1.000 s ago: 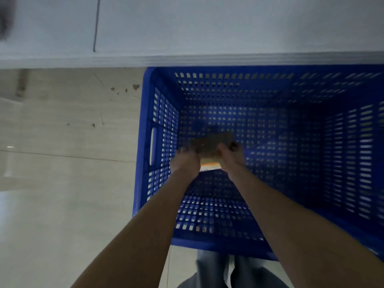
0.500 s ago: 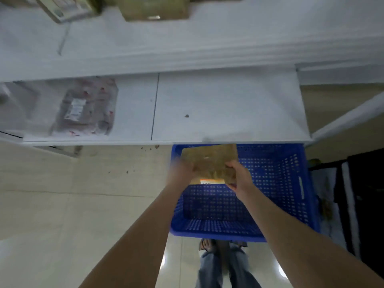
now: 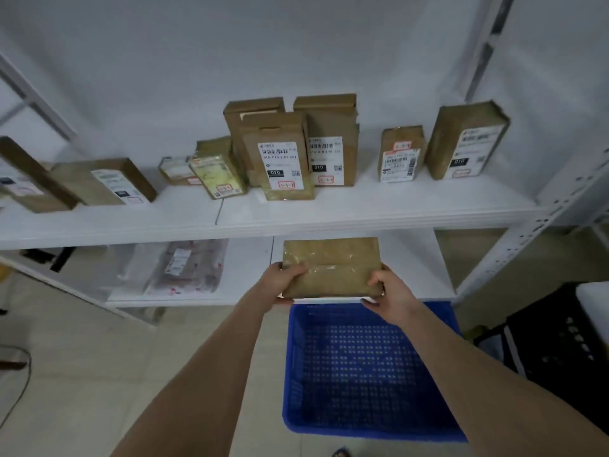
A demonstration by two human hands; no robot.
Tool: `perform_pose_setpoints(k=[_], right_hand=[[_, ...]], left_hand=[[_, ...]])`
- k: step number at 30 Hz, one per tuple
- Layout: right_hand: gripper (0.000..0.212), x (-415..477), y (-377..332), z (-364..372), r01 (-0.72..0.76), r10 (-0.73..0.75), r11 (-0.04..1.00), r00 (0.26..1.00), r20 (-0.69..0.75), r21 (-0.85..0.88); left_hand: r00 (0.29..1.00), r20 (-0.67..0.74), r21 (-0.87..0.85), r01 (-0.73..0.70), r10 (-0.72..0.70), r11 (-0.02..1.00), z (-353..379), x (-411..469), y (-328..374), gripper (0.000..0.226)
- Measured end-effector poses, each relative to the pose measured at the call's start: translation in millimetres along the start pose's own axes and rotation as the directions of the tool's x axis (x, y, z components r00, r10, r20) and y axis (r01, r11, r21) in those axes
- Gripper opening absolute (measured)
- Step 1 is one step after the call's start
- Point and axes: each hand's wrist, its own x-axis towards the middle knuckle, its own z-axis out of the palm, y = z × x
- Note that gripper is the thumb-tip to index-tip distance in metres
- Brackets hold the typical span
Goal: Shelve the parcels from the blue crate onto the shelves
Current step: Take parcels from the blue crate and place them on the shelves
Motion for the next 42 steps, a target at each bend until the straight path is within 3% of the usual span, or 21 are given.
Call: perform_pose_setpoints(k=[3, 9, 13, 16, 18, 21, 25, 27, 29, 31, 35, 38, 42], right_hand=[[0.029, -23.2, -24.7, -2.3, -0.002, 0.001, 0.999, 1.0, -0.017, -0.046], [0.074, -66.0, -72.6, 15.1, -0.033, 0.034, 0.999, 0.999, 0.021, -0.042], [0.063, -81.2, -79.8, 22.7, -0.086, 0.082, 0.994, 0.995, 0.061, 0.062], [0.051, -86.9, -81.7, 28.1, -0.073, 0.073, 0.997, 0.997, 0.001, 0.024], [0.047, -91.9, -81.2, 33.1, -0.04, 0.041, 0.999, 0.996, -0.079, 0.01], [0.039, -97.2, -81.8, 41.2, 0.016, -0.014, 1.0, 0.996, -0.084, 0.02], [0.016, -94.8, -79.9, 55.5, 0.144, -0.123, 0.974, 0.985, -0.12, 0.177], [0.018, -92.0, -78.9, 67.0, 0.237, -0.209, 0.945, 0.968, -0.141, 0.227], [0.036, -86.9, -78.4, 75.7, 0.315, -0.291, 0.932, 0.945, -0.147, 0.182], [0.05, -79.4, -76.4, 77.5, 0.372, -0.344, 0.919, 0.919, -0.195, 0.13], [0.039, -88.0, -76.7, 84.0, 0.408, -0.388, 0.907, 0.906, -0.171, 0.106], [0.055, -95.7, -75.9, 94.2, 0.421, -0.406, 0.901, 0.903, -0.138, 0.103], [0.053, -101.7, -74.8, 105.3, 0.418, -0.406, 0.905, 0.904, -0.131, 0.08]], left_hand=[[0.992, 0.04, 0.014, -0.118, 0.117, 0.993, -5.6, -19.7, 15.6, 0.056], [0.919, 0.054, 0.033, -0.392, 0.39, 0.919, -14.3, -66.4, 50.1, 0.08], [0.86, 0.114, 0.039, -0.504, 0.498, 0.863, -21.2, -90.3, 63.4, 0.091], [0.833, 0.119, 0.067, -0.55, 0.54, 0.833, -25.7, -96.8, 73.5, 0.094], [0.831, 0.129, 0.125, -0.556, 0.542, 0.822, -30.2, -94.4, 77.0, 0.101], [0.824, 0.124, 0.2, -0.566, 0.552, 0.8, -35.0, -90.3, 83.4, 0.1], [0.841, 0.193, 0.173, -0.536, 0.505, 0.826, -48.3, -92.8, 86.2, 0.098], [0.895, 0.243, 0.134, -0.412, 0.373, 0.901, -60.9, -91.0, 81.8, 0.099], [0.916, 0.315, 0.068, -0.284, 0.25, 0.956, -71.0, -88.7, 79.9, 0.095], [0.906, 0.35, -0.031, -0.241, 0.237, 0.97, -77.2, -86.1, 80.1, 0.079], [0.924, 0.219, -0.243, -0.259, 0.314, 0.935, -84.1, -81.6, 86.9, 0.046], [0.931, 0.114, -0.313, -0.299, 0.348, 0.901, -86.8, -77.8, 90.7, 0.04], [0.944, 0.045, -0.328, -0.296, 0.327, 0.897, -94.1, -76.8, 92.3, 0.042]])
